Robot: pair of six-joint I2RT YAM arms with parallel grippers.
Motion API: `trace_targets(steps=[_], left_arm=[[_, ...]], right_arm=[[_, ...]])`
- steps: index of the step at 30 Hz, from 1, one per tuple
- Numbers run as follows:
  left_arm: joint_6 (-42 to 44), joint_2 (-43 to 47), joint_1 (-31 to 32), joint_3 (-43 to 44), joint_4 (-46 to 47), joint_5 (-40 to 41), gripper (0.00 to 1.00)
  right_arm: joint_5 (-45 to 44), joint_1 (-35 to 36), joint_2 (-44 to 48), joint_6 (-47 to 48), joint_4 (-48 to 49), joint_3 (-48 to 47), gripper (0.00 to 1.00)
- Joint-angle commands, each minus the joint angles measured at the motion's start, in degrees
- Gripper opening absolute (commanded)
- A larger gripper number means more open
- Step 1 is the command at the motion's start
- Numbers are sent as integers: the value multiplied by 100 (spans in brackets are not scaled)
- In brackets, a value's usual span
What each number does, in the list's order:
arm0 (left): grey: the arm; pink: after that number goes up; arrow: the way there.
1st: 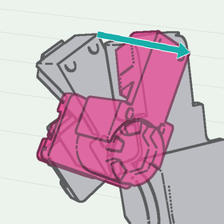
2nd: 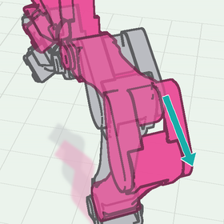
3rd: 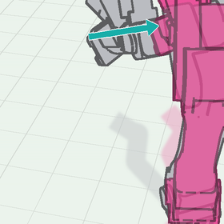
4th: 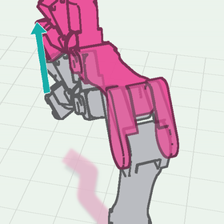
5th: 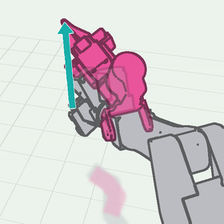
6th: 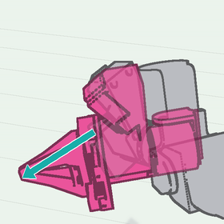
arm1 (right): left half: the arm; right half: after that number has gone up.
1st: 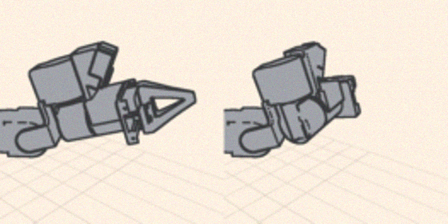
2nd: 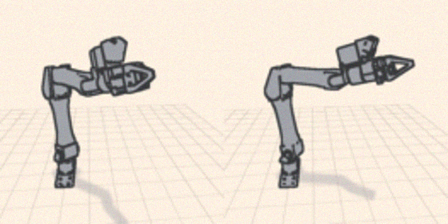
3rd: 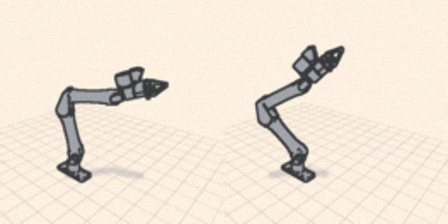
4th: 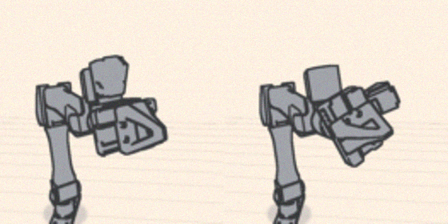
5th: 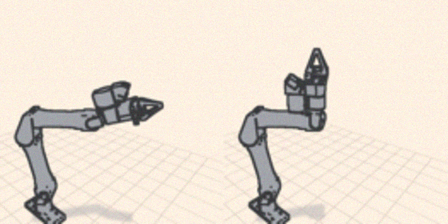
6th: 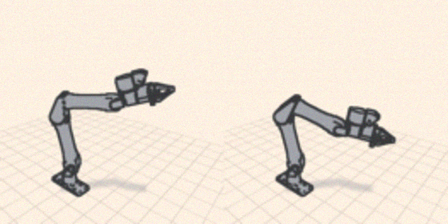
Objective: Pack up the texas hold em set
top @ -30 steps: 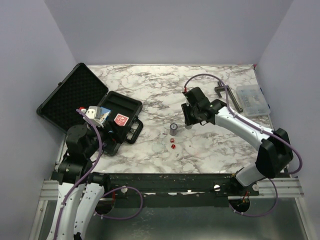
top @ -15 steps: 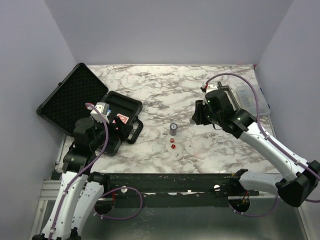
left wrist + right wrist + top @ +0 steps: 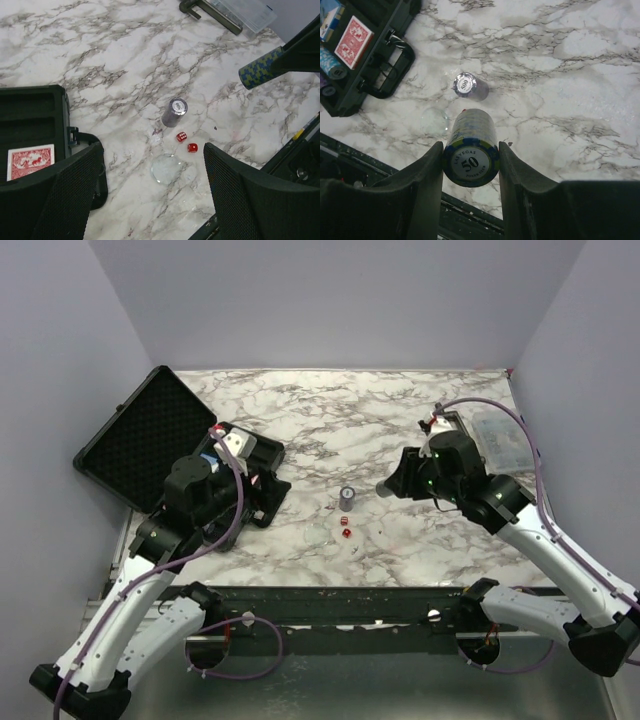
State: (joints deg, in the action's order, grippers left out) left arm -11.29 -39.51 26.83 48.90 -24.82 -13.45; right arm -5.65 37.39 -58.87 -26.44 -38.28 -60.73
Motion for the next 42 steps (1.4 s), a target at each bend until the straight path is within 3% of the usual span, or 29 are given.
trace_targets(steps=[1,10,22,36,42], left_arm=[[881,-150,320,256,341,-102,82],[1875,-178,978,180,767,-905,80],[2950,-457,1640,141,874,-966,81],[3583,-944,1891,-12,1199,-2015,84],[3300,-1379,1939,99,1259,-2190,85]], right_arm=[[527,-12,271,-369,202,81,1],[1949,-17,206,-640,369,162,1],[3365,-12,203,-582,750,403,1],[4341,-4,19,-460,809,512,1],[4334,-3,-143,-495,873,377,1]])
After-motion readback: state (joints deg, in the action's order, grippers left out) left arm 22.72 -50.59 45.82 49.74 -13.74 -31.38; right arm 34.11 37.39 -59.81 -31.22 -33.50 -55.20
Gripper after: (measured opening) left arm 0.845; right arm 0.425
